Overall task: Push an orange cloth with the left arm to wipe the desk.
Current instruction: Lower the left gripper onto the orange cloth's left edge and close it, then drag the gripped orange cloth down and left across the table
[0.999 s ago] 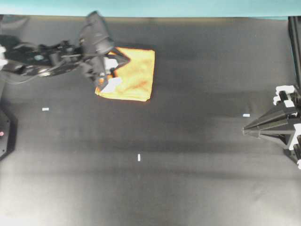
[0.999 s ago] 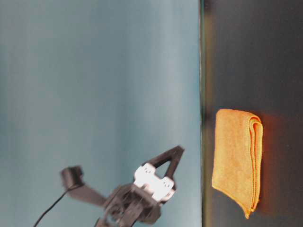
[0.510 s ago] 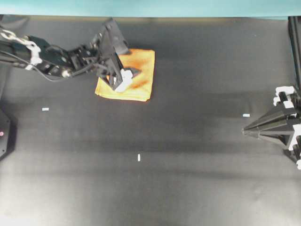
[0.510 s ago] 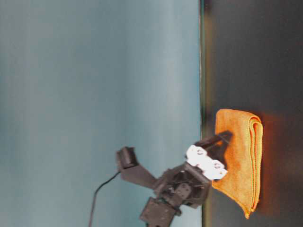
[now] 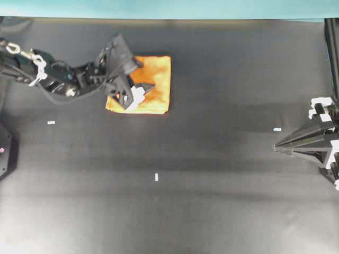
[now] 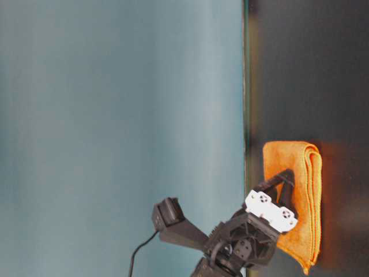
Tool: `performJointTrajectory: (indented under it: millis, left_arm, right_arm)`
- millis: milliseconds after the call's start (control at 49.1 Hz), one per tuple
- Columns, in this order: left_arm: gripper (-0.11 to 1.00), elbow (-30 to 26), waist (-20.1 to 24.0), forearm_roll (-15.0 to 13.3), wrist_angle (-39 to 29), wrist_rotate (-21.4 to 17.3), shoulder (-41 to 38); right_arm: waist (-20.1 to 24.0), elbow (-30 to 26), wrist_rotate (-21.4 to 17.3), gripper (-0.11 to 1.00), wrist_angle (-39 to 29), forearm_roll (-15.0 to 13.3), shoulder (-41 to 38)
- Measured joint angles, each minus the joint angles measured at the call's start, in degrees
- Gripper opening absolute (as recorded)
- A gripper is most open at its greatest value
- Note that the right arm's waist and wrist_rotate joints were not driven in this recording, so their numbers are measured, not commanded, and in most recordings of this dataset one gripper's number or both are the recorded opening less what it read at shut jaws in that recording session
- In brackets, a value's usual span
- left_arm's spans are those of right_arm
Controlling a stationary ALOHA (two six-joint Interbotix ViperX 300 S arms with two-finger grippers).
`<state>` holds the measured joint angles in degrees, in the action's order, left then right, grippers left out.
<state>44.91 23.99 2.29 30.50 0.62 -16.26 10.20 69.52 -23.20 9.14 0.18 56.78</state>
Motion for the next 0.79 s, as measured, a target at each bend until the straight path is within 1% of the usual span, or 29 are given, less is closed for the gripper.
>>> performJointTrajectory:
  millis: [224, 408, 571, 734, 795]
  left_arm:
    - [0.88, 4.3, -4.1, 0.0, 0.0, 0.0, 3.9]
    - [0.88, 8.2, -8.3, -0.1, -0.1, 0.4, 8.0]
    - [0.88, 11.1, -14.0, 0.0, 0.0, 0.7, 9.6]
    - [0.88, 12.7, -20.6, 0.0, 0.0, 0.7, 9.9]
    - [0.88, 12.9, -22.2, 0.0, -0.1, 0.7, 9.9]
  right_arm:
    - [-0.1, 0.0, 0.1, -0.01, 0.0, 0.0, 0.0]
    - [0.0, 0.0, 0.1, -0.01, 0.0, 0.0, 0.0]
    - [0.0, 0.0, 0.1, -0.01, 0.0, 0.0, 0.0]
    - [0.0, 0.3, 0.0, -0.01, 0.0, 0.2, 0.0]
    - [0.0, 0.3, 0.1, -0.01, 0.1, 0.3, 0.0]
